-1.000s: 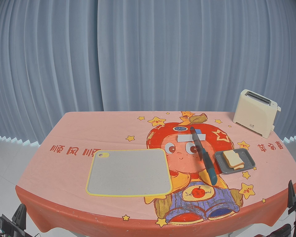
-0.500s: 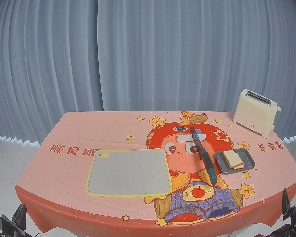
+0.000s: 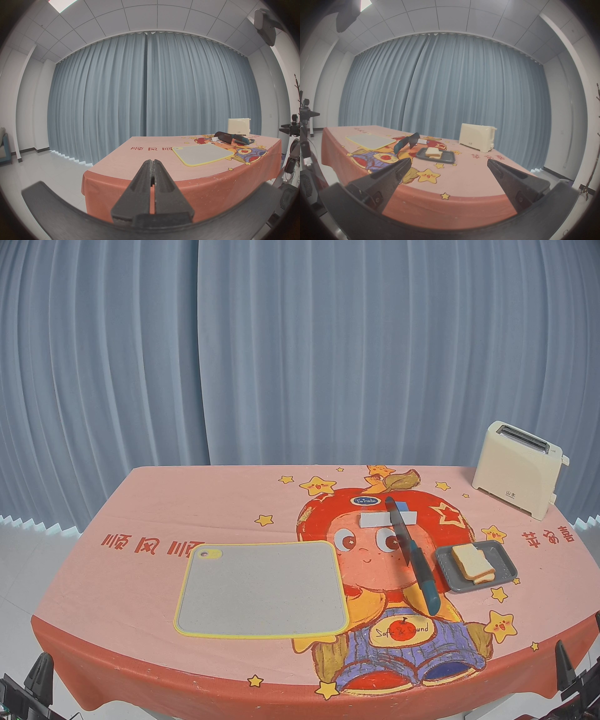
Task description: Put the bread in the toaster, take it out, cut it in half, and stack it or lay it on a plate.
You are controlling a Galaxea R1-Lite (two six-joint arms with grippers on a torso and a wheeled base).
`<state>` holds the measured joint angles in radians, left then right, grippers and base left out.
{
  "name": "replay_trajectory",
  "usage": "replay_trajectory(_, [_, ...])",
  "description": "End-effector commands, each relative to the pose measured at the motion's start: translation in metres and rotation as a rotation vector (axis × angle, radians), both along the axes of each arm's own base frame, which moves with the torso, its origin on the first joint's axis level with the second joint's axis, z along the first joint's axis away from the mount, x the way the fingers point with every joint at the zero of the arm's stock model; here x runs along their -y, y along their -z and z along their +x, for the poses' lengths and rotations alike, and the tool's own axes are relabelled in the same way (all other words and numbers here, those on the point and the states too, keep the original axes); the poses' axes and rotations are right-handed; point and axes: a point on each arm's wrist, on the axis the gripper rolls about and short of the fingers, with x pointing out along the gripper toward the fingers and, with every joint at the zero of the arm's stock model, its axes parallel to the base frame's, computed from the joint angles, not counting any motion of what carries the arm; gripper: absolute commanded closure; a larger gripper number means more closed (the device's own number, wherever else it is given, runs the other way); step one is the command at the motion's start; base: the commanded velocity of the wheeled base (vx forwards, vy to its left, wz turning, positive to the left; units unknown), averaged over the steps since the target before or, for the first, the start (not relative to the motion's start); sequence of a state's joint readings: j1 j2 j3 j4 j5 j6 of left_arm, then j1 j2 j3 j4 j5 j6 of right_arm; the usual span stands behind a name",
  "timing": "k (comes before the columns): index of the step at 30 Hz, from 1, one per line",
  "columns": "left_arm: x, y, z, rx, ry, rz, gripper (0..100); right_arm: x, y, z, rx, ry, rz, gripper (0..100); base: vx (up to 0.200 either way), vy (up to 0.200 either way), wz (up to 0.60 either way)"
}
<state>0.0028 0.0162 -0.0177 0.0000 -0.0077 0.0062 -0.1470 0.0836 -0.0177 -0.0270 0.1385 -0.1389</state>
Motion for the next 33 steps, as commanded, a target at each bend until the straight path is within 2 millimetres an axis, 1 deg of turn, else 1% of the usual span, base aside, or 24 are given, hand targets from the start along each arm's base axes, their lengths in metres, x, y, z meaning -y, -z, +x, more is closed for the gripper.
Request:
replay_trajectory(1, [0.0000, 0.0053, 0.0001, -0.001, 0.000, 0.000, 100, -0.0004, 0.0017, 0.0003, -0.024, -0.024, 0.010, 0, 0.000, 0.000, 0.00])
replay_trajectory(3, [0.0000, 0.0053, 0.0001, -0.001, 0.000, 0.001, 100, -0.0004, 0.0016, 0.0002, -0.025, -0.019, 0.030, 0, 0.000, 0.000, 0.00])
replay_trajectory(4, [0.0000, 0.0053, 0.0001, -0.001, 0.000, 0.000, 100, 0.0001, 0.0018, 0.0003, -0.024, 0.006, 0.112, 0, 0.000, 0.000, 0.00])
replay_trajectory(6, [0.0000, 0.0053, 0.0001, -0.001, 0.000, 0.000, 100, 0.0017, 0.0016, 0.0006, -0.008, 0.076, 0.173, 0, 0.000, 0.000, 0.00])
replay_trajectory(7, [0.0000, 0.0053, 0.0001, -0.001, 0.000, 0.000, 100, 0.0025, 0.0030, 0.0003, -0.012, 0.113, 0.170, 0, 0.000, 0.000, 0.00])
replay_trajectory(8, [0.0000, 0.0053, 0.0001, -0.001, 0.000, 0.000, 100, 0.0025, 0.0030, 0.0003, -0.012, 0.113, 0.170, 0, 0.000, 0.000, 0.00])
replay_trajectory(9, [0.0000, 0.0053, 0.0001, -0.001, 0.000, 0.000, 100, 0.0041, 0.0071, 0.0008, -0.025, 0.187, 0.180, 0, 0.000, 0.000, 0.00])
replay_trajectory(10, [0.0000, 0.0053, 0.0001, -0.001, 0.000, 0.000, 100, 0.0043, 0.0069, 0.0007, -0.023, 0.200, 0.180, 0, 0.000, 0.000, 0.00])
replay_trajectory(13, [0.0000, 0.0053, 0.0001, -0.001, 0.000, 0.000, 100, 0.0043, 0.0070, 0.0009, -0.027, 0.193, 0.169, 0, 0.000, 0.000, 0.00])
replay_trajectory(17, [0.0000, 0.0053, 0.0001, -0.001, 0.000, 0.000, 100, 0.0020, 0.0070, 0.0014, -0.043, 0.072, 0.113, 0, 0.000, 0.000, 0.00])
replay_trajectory(21, [0.0000, 0.0053, 0.0001, -0.001, 0.000, 0.000, 100, 0.0030, 0.0070, 0.0010, -0.042, 0.024, 0.116, 0, 0.000, 0.000, 0.00])
replay_trajectory(26, [0.0000, 0.0053, 0.0001, -0.001, 0.000, 0.000, 100, 0.0031, 0.0070, 0.0012, -0.045, 0.027, 0.123, 0, 0.000, 0.000, 0.00])
replay_trajectory(28, [0.0000, 0.0053, 0.0001, -0.001, 0.000, 0.000, 100, 0.0039, 0.0070, 0.0012, -0.043, 0.062, 0.126, 0, 0.000, 0.000, 0.00])
replay_trajectory(29, [0.0000, 0.0053, 0.0001, -0.001, 0.000, 0.000, 100, 0.0051, 0.0070, 0.0011, -0.038, 0.124, 0.136, 0, 0.000, 0.000, 0.00])
replay_trajectory(30, [0.0000, 0.0053, 0.0001, -0.001, 0.000, 0.000, 100, 0.0056, 0.0070, 0.0010, -0.035, 0.145, 0.155, 0, 0.000, 0.000, 0.00])
replay_trajectory(33, [0.0000, 0.0053, 0.0001, -0.001, 0.000, 0.000, 100, 0.0057, 0.0071, 0.0010, -0.036, 0.147, 0.164, 0, 0.000, 0.000, 0.00])
